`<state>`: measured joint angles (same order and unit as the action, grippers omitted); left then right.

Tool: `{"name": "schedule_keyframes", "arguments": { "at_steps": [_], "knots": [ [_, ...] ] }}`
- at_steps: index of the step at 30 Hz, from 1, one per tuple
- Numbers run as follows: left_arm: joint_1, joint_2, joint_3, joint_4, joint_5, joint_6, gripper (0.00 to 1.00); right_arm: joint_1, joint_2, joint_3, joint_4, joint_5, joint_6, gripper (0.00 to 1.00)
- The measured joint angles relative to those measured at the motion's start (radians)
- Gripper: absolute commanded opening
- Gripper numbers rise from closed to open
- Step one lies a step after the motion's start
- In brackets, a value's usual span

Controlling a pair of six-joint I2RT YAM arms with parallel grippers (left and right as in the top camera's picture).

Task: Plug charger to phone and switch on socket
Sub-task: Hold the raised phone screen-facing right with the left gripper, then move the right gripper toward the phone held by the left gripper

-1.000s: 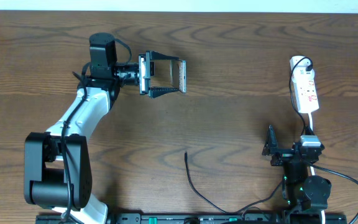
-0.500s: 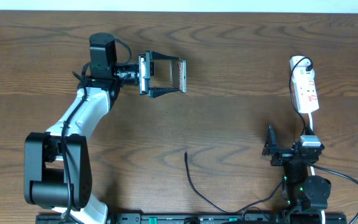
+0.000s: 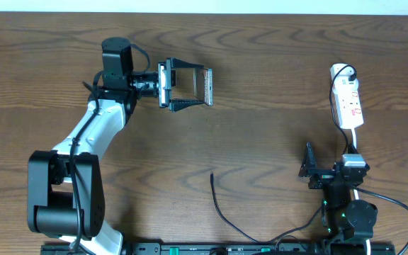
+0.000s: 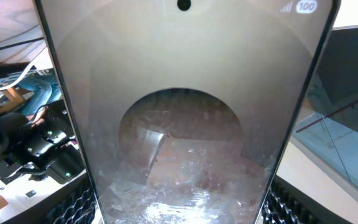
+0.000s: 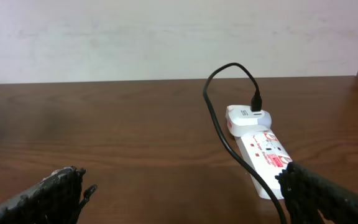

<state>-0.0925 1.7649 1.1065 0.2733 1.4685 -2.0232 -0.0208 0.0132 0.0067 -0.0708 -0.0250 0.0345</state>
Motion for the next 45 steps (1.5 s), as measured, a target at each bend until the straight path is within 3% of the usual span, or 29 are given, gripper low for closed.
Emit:
{"name": "schedule_keyframes", "arguments": {
  "at_steps": [9,24,42,45],
  "knots": [
    [0.000,0.000,0.000,0.000,-0.010,0.008,0.07,0.000,0.000,0.000,0.000,0.000,0.000,0.99],
    [0.000,0.000,0.000,0.008,-0.062,0.212,0.07,0.000,0.000,0.000,0.000,0.000,0.000,0.99],
    [0.014,0.000,0.000,0.045,-0.113,0.225,0.07,0.000,0.000,0.000,0.015,0.003,0.000,0.99],
    [0.017,0.000,0.000,0.045,-0.129,0.225,0.07,0.000,0.000,0.000,0.068,0.002,0.052,0.99]
  ]
}}
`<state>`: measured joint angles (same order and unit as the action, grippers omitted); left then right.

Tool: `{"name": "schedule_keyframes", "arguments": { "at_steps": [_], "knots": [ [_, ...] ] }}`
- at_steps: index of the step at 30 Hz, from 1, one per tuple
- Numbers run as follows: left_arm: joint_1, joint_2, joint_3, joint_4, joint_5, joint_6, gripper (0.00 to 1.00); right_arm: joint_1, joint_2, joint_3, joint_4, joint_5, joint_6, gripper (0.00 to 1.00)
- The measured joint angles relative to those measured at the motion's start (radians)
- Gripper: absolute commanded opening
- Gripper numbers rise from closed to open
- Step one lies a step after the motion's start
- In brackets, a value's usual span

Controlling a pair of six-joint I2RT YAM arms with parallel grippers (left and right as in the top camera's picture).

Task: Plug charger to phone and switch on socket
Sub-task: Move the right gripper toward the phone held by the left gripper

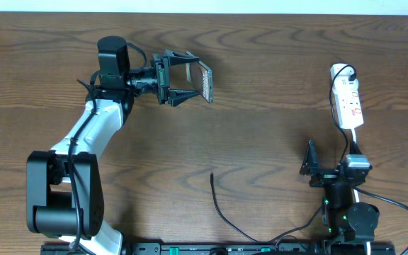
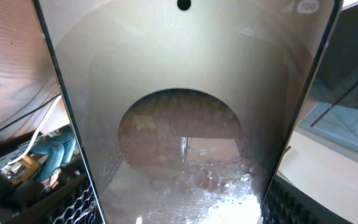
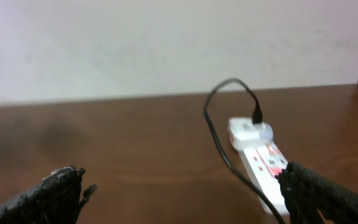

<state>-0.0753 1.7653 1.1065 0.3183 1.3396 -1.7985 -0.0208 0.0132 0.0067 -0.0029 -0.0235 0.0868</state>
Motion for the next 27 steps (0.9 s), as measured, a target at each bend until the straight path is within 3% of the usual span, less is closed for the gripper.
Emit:
{"name": "schedule_keyframes", "arguments": {
  "at_steps": [5,10,19,22,27],
  "knots": [
    [0.002,0.000,0.000,0.008,-0.026,0.000,0.07,0.000,0.006,0.026,-0.030,-0.083,0.090,0.99],
    [0.002,0.000,0.000,0.014,-0.039,0.000,0.07,0.000,0.121,0.201,-0.107,-0.208,0.153,0.99],
    [0.002,0.000,0.000,0.016,-0.055,0.000,0.07,0.003,0.752,0.739,-0.381,-0.669,0.188,0.99],
    [0.002,0.000,0.000,0.016,-0.063,0.000,0.07,0.003,0.929,0.820,-0.361,-0.820,0.194,0.99],
    [0.002,0.000,0.000,0.016,-0.071,0.001,0.07,0.003,1.173,0.864,-0.155,-1.022,0.298,0.99]
  ]
}}
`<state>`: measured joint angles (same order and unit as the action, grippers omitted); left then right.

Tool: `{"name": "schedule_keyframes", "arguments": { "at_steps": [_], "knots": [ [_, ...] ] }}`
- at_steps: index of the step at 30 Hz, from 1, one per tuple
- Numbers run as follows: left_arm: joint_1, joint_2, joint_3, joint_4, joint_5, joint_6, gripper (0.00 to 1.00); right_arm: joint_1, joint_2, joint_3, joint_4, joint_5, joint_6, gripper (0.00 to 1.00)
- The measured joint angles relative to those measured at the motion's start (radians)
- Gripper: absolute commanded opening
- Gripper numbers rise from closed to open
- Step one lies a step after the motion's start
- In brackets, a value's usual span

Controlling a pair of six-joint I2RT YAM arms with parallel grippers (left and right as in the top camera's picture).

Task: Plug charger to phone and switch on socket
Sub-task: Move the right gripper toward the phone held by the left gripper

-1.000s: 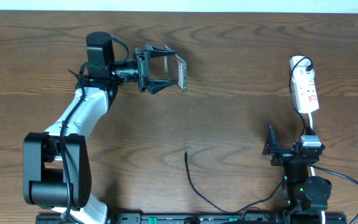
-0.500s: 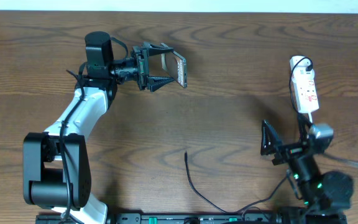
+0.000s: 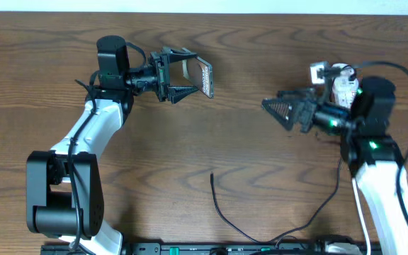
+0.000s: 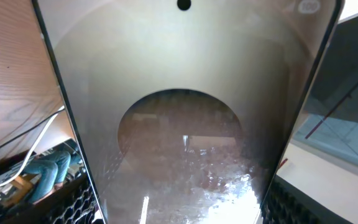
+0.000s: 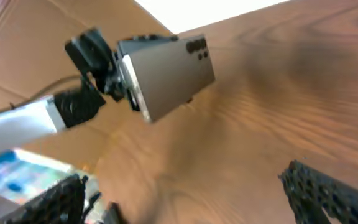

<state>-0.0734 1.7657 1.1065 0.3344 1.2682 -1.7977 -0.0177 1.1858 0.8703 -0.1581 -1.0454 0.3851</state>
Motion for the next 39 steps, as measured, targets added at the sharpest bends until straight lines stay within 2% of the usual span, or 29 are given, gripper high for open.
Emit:
{"name": "schedule_keyframes", "arguments": {
  "at_steps": [3,9,22,39],
  "knots": [
    [0.000,0.000,0.000,-0.001,-0.019,0.001,0.07,0.006,0.142,0.000,0.136,-0.057,0.056,0.99],
    [0.000,0.000,0.000,-0.002,-0.049,0.031,0.07,0.070,0.263,0.000,0.221,-0.043,-0.003,0.96],
    [0.000,0.000,0.000,-0.001,-0.082,0.073,0.07,0.227,0.269,0.000,0.238,0.103,-0.244,0.97],
    [-0.004,0.000,0.000,-0.009,-0.140,0.154,0.07,0.347,0.269,0.000,0.356,0.203,-0.287,0.92]
  ]
}}
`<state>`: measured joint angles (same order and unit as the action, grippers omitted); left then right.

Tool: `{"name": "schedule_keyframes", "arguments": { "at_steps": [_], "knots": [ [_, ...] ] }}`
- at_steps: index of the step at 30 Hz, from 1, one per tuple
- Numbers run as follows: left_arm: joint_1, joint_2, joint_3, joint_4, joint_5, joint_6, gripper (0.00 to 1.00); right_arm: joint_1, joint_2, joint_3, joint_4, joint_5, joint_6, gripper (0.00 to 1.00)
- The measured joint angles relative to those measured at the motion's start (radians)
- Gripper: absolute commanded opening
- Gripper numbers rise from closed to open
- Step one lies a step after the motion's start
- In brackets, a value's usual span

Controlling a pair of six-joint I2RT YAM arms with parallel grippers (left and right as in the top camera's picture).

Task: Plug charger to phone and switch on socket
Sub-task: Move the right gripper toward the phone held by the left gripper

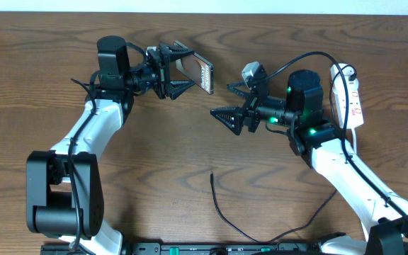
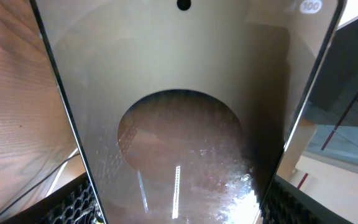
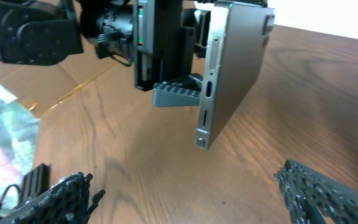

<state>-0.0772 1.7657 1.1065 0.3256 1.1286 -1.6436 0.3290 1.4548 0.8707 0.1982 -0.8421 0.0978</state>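
My left gripper [image 1: 190, 69] is shut on the phone [image 1: 202, 71], holding it tilted above the back left of the table. The phone's screen [image 2: 179, 118] fills the left wrist view, between the two fingers [image 2: 73, 202]. In the right wrist view the phone [image 3: 232, 68] shows its back and edge, in front of me and above the wood. My right gripper [image 1: 225, 101] is open and holds nothing, just right of the phone and pointing at it. The black charger cable's free end [image 1: 212, 177] lies on the table in front. The white socket strip [image 1: 349, 95] lies at the right.
A white adapter [image 1: 341, 71] with a black lead sits plugged in at the strip's far end. The black cable runs from its free end toward the front edge [image 1: 261, 239]. The left arm's base [image 1: 59, 198] stands at the front left.
My right gripper has moved left from beside the socket strip to just right of the phone, still open. The left gripper has tilted the phone a little further.
At first the right arm was folded at the front right, facing the socket strip, while my left gripper held the phone at the back left. Then the phone was tilted. Then the right arm was raised near the strip, facing the phone, and now it is close to the phone.
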Motion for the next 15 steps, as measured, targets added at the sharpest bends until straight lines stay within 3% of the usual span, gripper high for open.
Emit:
{"name": "schedule_keyframes", "arguments": {
  "at_steps": [15],
  "knots": [
    [-0.056,0.000,0.000,0.000,-0.014,0.003,0.07,0.001,0.000,0.000,0.050,0.165,0.101,0.91]
  ]
}}
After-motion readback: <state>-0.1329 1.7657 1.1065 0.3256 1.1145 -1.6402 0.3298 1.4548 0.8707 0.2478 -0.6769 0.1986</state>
